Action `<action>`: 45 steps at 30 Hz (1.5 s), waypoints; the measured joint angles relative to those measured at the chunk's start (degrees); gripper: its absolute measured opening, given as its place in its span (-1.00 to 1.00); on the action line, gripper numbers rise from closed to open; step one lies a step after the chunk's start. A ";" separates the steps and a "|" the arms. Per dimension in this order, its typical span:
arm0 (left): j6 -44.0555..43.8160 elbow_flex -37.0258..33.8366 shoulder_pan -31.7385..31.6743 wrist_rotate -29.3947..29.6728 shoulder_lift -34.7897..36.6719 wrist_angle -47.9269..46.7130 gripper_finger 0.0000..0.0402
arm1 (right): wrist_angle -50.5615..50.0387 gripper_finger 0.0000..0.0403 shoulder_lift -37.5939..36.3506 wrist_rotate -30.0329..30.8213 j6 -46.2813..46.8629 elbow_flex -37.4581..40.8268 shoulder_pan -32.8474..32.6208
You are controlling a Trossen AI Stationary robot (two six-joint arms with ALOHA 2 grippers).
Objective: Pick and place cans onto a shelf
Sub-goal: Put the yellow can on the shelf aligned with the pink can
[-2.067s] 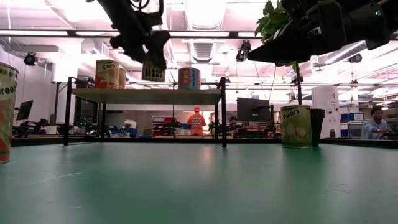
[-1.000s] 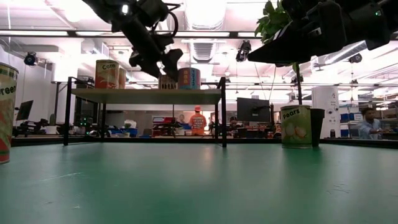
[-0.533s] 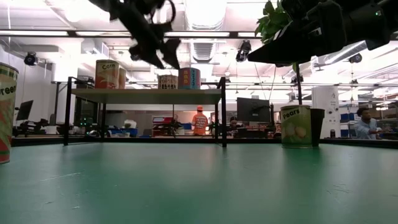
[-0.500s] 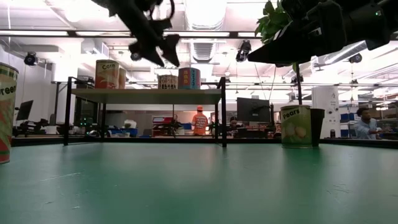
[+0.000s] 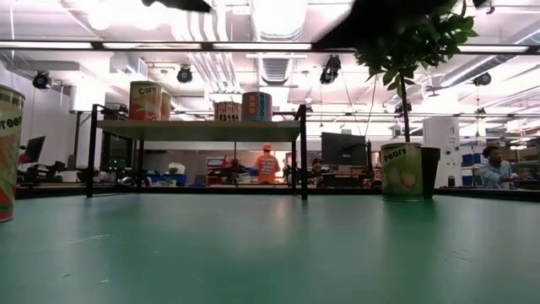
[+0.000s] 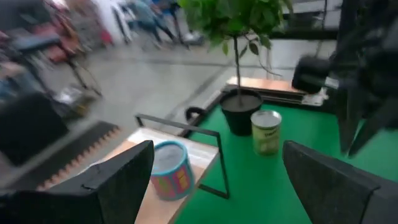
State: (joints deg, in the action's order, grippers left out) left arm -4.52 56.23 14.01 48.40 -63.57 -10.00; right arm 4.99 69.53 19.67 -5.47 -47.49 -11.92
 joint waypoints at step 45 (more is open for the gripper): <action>6.97 -3.90 22.94 36.72 4.83 -4.82 0.68 | -46.33 -0.94 55.31 -17.21 -15.58 -85.61 34.65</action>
State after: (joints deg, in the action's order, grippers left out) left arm 2.46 52.34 36.95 85.12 -58.74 -14.82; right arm -41.33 124.84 2.46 -21.05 -133.10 22.73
